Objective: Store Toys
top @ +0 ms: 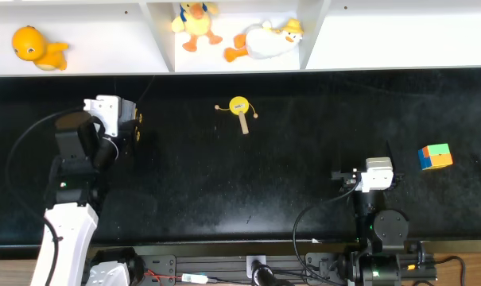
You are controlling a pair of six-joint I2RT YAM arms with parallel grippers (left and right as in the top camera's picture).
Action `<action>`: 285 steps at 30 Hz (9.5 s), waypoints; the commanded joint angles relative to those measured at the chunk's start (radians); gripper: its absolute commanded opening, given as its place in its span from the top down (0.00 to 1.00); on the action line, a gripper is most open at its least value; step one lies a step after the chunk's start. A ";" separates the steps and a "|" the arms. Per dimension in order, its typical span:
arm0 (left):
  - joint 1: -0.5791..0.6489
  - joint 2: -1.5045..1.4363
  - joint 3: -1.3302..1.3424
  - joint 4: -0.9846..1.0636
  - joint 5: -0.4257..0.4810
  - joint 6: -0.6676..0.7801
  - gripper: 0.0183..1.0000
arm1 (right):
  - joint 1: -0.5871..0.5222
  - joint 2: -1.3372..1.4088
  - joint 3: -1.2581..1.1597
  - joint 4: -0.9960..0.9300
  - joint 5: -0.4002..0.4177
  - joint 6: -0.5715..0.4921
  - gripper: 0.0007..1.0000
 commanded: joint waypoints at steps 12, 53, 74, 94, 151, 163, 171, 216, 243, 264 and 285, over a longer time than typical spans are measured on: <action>-0.023 0.370 0.369 0.132 0.035 -0.003 0.58 | -0.002 -0.006 -0.013 0.005 -0.008 0.000 0.00; -0.069 -0.661 -0.483 0.378 -0.123 -0.001 0.00 | -0.002 -0.006 -0.013 0.005 -0.008 0.000 0.00; -0.069 -1.047 -0.628 0.228 -0.089 -0.003 0.00 | -0.002 -0.006 -0.013 0.005 -0.008 0.000 0.00; -0.067 -1.047 -0.628 0.227 -0.089 -0.003 0.00 | -0.002 -0.006 -0.013 0.005 -0.008 0.000 0.00; -0.067 -1.047 -0.628 0.227 -0.089 -0.003 0.00 | 0.628 1.749 1.207 -0.745 0.027 0.552 0.00; -0.067 -1.047 -0.628 0.227 -0.089 -0.003 0.00 | 0.646 1.936 1.308 -0.627 0.057 0.594 0.03; -0.067 -1.047 -0.628 0.227 -0.089 -0.003 0.00 | 0.653 1.962 1.309 -0.586 0.056 0.604 0.34; -0.067 -1.047 -0.628 0.227 -0.089 -0.003 0.00 | 0.057 1.519 1.114 -0.542 0.050 0.064 0.96; -0.067 -1.047 -0.628 0.227 -0.089 -0.003 0.00 | 0.057 1.882 1.474 -0.478 0.019 0.054 0.62; -0.067 -1.047 -0.628 0.227 -0.089 -0.003 0.00 | 0.030 1.262 1.054 -0.906 0.049 0.122 0.01; -0.067 -1.047 -0.628 0.227 -0.089 -0.003 0.00 | -0.089 0.904 0.883 -0.887 0.065 -0.032 0.00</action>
